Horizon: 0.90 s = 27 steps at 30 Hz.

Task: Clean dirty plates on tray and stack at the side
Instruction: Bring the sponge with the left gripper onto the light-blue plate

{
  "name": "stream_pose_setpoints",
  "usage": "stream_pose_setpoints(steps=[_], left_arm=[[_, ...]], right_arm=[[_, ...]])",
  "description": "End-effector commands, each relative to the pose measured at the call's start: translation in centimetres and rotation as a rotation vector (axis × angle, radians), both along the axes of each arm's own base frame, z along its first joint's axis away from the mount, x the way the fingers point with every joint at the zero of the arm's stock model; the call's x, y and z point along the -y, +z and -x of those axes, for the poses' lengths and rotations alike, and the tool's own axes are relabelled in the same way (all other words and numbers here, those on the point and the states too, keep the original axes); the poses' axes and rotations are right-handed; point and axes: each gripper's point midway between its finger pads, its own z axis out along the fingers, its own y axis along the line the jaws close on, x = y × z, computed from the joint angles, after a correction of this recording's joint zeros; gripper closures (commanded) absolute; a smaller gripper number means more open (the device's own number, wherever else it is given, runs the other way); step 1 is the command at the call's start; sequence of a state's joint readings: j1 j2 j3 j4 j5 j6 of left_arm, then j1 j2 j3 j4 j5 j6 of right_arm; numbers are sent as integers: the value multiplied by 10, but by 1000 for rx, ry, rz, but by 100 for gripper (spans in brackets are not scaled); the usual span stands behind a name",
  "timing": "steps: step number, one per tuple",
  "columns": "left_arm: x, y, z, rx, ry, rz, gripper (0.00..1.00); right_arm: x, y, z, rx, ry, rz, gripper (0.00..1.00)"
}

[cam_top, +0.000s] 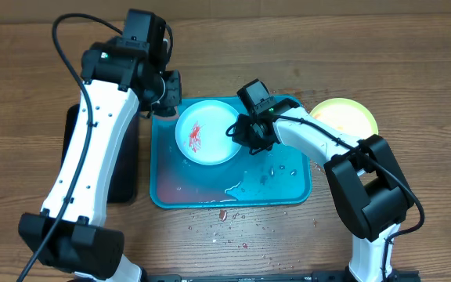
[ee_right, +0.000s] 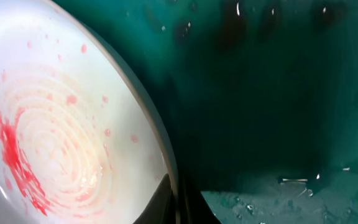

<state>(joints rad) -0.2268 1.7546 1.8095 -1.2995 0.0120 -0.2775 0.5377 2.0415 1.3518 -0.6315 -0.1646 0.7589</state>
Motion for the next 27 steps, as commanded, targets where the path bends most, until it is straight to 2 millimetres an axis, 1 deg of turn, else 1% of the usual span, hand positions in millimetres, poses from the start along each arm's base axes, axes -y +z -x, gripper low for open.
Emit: stream_pose_setpoints(steps=[1, 6, 10, 14, 18, 24, 27], left_arm=[[5, -30, 1, -64, -28, 5, 96], [19, -71, -4, -92, -76, 6, 96], [27, -112, -5, -133, -118, -11, 96], [28, -156, -1, -197, -182, -39, 96], [26, -194, 6, -282, -202, -64, 96], [23, -242, 17, -392, -210, -89, 96], [25, -256, 25, -438, -221, -77, 96]], right_arm=[[1, -16, 13, -71, -14, 14, 96], [0, -16, 18, -94, -7, 6, 96], [-1, -16, 21, -101, 15, -2, 96], [-3, -15, 23, -105, 31, -10, 96], [-3, -15, 23, -105, 31, -10, 96], [-3, -15, 23, -107, 32, -9, 96], [-3, -15, 24, -107, 37, -12, 96]])
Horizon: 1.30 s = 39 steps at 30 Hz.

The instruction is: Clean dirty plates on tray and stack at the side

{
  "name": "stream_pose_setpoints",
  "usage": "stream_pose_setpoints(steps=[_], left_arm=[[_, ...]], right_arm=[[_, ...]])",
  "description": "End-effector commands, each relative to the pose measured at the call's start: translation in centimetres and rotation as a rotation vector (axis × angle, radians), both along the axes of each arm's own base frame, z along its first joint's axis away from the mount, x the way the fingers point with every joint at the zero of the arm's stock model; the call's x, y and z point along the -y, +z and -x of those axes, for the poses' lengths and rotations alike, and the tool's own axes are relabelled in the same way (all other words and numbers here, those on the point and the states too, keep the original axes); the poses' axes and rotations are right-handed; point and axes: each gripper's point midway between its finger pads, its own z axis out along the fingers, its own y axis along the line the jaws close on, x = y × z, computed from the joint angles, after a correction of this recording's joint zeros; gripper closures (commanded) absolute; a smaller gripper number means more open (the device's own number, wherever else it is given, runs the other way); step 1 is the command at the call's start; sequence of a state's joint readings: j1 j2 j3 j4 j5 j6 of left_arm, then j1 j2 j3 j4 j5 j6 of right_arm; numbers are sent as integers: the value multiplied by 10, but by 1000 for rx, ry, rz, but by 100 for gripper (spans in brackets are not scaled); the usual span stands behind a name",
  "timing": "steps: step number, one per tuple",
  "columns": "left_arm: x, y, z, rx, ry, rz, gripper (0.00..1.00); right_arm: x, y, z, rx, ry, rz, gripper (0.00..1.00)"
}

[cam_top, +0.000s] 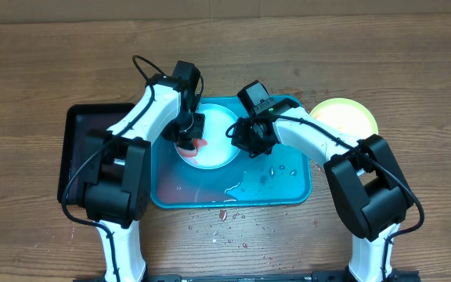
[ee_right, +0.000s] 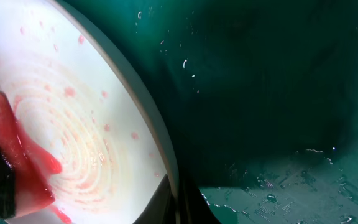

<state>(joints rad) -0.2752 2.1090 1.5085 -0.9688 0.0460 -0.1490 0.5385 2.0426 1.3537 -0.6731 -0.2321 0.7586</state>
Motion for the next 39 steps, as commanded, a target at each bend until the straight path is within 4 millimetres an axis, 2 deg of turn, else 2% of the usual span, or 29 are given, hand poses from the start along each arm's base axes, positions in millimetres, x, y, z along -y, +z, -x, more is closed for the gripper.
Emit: stream_pose_setpoints(steps=[1, 4, 7, 9, 11, 13, 15, 17, 18, 20, 21, 27, 30, 34, 39], left_arm=[[7, -51, 25, -143, -63, 20, 96], [46, -44, 39, -189, -202, 265, 96], [89, -21, 48, -193, -310, 568, 96], [104, -8, 48, -180, -324, 690, 96], [106, -8, 42, -159, -317, 700, 96], [97, -18, 34, -146, -272, 618, 96], [75, -34, 23, -136, -165, 441, 96], [42, -48, 11, -105, -30, 216, 96], [13, -53, 3, -70, 88, 47, 96], [-28, -45, -10, 3, 305, -186, 96], [-35, -39, -15, 25, 334, -226, 96], [-39, 1, -52, 146, 315, -286, 96], [-40, 10, -60, 190, 305, -328, 96], [-35, 8, -51, 156, 283, -331, 96], [-5, 1, -17, -36, 58, -163, 96]], right_arm=[[1, -15, 9, -38, 23, 20, 96], [1, -15, 9, -38, 23, 20, 96], [1, -15, 9, -37, 23, 19, 96], [1, -15, 9, -38, 23, 19, 96], [1, -15, 9, -38, 23, 20, 96], [1, -15, 9, -38, 23, 20, 96], [1, -15, 9, -38, 23, 20, 96], [1, -15, 9, -38, 23, 20, 96], [1, -15, 9, -38, 23, 20, 96], [1, -15, 9, -38, 22, 19, 96], [1, -15, 9, -38, 22, 19, 96], [1, -15, 9, -38, 23, 19, 96], [1, -15, 9, -39, 23, 18, 96], [1, -14, 9, -36, 33, 18, 96], [-1, -14, 11, -44, 37, 6, 96]])
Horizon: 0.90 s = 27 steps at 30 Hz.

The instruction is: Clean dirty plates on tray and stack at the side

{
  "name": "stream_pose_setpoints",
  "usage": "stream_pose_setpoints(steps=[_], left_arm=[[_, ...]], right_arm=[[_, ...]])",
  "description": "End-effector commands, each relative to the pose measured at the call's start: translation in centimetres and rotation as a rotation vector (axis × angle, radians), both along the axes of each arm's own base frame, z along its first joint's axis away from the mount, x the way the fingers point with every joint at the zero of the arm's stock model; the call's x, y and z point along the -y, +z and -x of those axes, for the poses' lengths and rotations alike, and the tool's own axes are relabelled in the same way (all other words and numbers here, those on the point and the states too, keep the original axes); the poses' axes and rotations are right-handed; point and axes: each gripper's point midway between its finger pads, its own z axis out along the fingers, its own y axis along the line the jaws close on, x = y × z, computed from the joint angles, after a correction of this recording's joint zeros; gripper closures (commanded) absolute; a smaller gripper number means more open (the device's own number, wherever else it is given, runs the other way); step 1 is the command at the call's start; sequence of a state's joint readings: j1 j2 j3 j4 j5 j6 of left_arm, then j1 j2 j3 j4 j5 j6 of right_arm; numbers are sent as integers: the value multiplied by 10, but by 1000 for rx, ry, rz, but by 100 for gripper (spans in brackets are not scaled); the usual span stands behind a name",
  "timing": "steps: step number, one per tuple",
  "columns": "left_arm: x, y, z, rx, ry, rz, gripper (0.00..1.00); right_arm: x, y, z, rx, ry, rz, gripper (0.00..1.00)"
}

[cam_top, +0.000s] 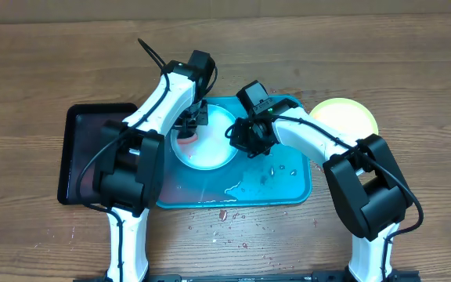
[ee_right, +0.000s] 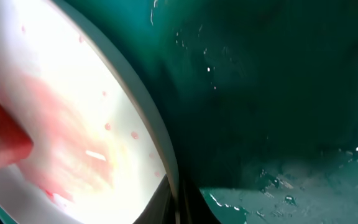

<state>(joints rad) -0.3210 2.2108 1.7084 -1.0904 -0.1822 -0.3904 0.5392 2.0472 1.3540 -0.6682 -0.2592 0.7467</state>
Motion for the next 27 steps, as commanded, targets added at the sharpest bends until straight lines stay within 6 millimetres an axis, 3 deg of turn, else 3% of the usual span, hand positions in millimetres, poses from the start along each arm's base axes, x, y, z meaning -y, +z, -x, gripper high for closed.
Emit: stream_pose_setpoints(steps=[1, 6, 10, 13, 16, 20, 23, 27], left_arm=[[12, -11, 20, -139, -155, 95, 96], [31, -4, 62, -324, -244, 245, 96], [62, 5, 79, -382, -377, 450, 96], [77, 7, 72, -343, -417, 532, 96], [85, 0, 39, -203, -377, 519, 96], [75, -8, -4, -38, -249, 404, 96], [45, -11, -24, 54, -92, 221, 96], [-6, -6, -19, 85, 58, -64, 96]], right_arm=[[2, -13, 10, -40, 22, 20, 96], [-1, -12, 15, -60, 35, 2, 96], [-2, -12, 17, -64, 52, -9, 96], [-2, -12, 17, -65, 52, -8, 96], [-2, -12, 17, -64, 52, -7, 96], [-2, -12, 16, -63, 51, -4, 96], [0, -13, 15, -56, 47, 7, 96], [0, -13, 15, -55, 47, 8, 96]])
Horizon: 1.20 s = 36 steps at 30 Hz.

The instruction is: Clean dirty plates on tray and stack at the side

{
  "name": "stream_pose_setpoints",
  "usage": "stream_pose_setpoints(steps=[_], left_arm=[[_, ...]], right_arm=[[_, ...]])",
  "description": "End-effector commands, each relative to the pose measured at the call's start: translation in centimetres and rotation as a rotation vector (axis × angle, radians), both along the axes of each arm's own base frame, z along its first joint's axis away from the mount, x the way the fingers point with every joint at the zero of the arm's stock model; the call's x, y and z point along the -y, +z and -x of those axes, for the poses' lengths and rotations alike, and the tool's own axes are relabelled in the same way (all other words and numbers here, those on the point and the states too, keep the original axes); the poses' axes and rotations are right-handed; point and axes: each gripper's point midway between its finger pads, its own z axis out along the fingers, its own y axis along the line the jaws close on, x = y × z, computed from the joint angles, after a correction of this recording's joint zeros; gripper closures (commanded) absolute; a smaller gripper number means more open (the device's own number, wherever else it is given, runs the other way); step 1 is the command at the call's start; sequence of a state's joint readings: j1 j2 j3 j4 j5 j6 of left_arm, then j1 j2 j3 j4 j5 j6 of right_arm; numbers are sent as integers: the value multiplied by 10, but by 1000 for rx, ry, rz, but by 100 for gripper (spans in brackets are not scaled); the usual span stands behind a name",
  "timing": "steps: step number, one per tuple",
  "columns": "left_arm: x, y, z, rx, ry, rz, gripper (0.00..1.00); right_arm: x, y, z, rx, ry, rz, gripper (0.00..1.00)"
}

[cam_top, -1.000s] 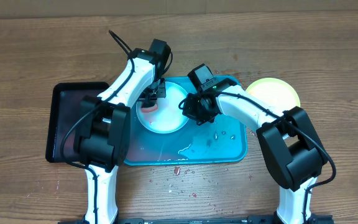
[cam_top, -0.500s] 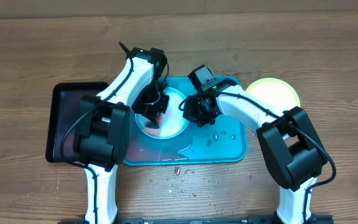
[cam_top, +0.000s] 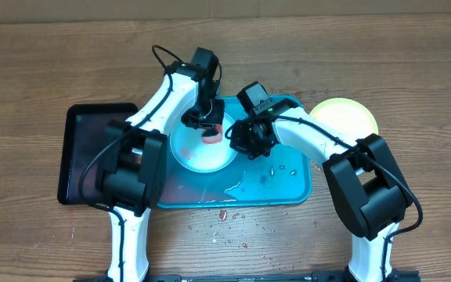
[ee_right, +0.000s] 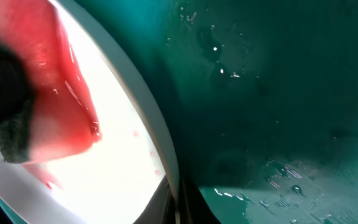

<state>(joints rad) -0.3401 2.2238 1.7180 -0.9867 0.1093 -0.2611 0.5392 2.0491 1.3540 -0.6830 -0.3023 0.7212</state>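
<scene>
A white plate (cam_top: 200,153) lies on the teal tray (cam_top: 288,184), its middle wiped to a pale film. My left gripper (cam_top: 208,124) is shut on a red-soaked sponge (cam_top: 213,135) pressed on the plate's far right part. My right gripper (cam_top: 238,135) is shut on the plate's right rim. In the right wrist view the sponge (ee_right: 61,118) fills the upper left over the plate (ee_right: 117,174), and my right gripper (ee_right: 178,202) pinches the rim; the wet tray floor (ee_right: 278,93) lies beyond. A few pink specks remain near the rim.
A yellow-green plate (cam_top: 344,116) sits on the table right of the tray. A black tray (cam_top: 81,160) lies to the left. Water pools on the teal tray's front part, and red and wet specks (cam_top: 225,218) dot the table before it.
The left gripper and sponge have moved from the plate's far left part to its far right part, close to the right gripper. The right gripper still holds the rim.
First the left gripper stood off the tray's far left corner and the plate bore a red smear, its rim held by the right gripper. Then the sponge was on the smear at the plate's left, then at its far left, now at its right; the smear is wiped thin.
</scene>
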Motion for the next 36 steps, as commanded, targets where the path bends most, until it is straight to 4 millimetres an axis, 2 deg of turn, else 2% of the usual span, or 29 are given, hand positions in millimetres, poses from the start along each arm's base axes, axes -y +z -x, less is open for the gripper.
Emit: stream_pose_setpoints(steps=[1, 3, 5, 9, 11, 14, 17, 19, 23, 28, 32, 36], left_arm=[[-82, 1, -7, 82, 261, -431, 96], [-106, 11, 6, 76, 334, -577, 96], [-119, 18, 17, 62, 375, -660, 96], [-117, 17, 30, -2, 359, -652, 96], [-103, 10, 35, -62, 279, -567, 96], [-51, -4, 45, -178, 18, -259, 96], [-13, -3, 56, -228, -164, -20, 96], [3, 0, 60, -235, -242, 85, 96], [12, 1, 56, -208, -291, 134, 96], [18, 0, 40, -139, -297, 151, 96], [33, 3, 30, -81, -352, 228, 96], [49, 10, 33, -59, -439, 336, 96]], right_arm=[[4, -13, 8, -27, 13, 34, 96], [3, -13, 6, -22, 13, 31, 96], [3, -13, 5, -17, 13, 28, 96], [3, -13, 5, -16, 13, 27, 96], [3, -12, 5, -16, 13, 27, 96], [3, -12, 5, -15, 13, 27, 96], [3, -12, 4, -15, 12, 27, 96], [3, -13, 5, -16, 12, 27, 96], [3, -12, 5, -16, 12, 27, 96], [3, -12, 5, -16, 12, 27, 96], [3, -12, 5, -16, 12, 27, 96], [3, -12, 5, -16, 12, 27, 96]])
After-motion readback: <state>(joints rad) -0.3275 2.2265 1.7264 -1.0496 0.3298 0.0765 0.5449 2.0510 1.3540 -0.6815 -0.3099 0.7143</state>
